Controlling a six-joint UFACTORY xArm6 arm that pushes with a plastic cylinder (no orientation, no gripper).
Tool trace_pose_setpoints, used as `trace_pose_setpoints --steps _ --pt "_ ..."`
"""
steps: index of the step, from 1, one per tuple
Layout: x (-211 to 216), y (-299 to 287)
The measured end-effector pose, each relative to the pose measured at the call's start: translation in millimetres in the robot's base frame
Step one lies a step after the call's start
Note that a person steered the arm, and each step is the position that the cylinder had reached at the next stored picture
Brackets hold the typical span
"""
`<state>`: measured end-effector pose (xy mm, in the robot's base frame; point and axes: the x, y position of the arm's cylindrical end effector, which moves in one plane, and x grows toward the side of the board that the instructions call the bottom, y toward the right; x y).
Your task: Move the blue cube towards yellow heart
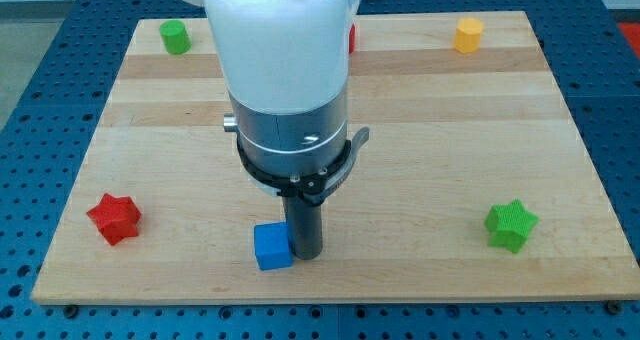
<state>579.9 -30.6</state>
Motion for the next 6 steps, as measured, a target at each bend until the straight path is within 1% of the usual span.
trace_pose_setpoints --steps 1,2,3,4,5,6 --pt "22.5 0.0" --pt "36.7 -20.7" --pt "-1.8 -44.8" --pt "-65.2 -44.5" --pt "-115.3 -38.9" --pt "-142.7 -70.1"
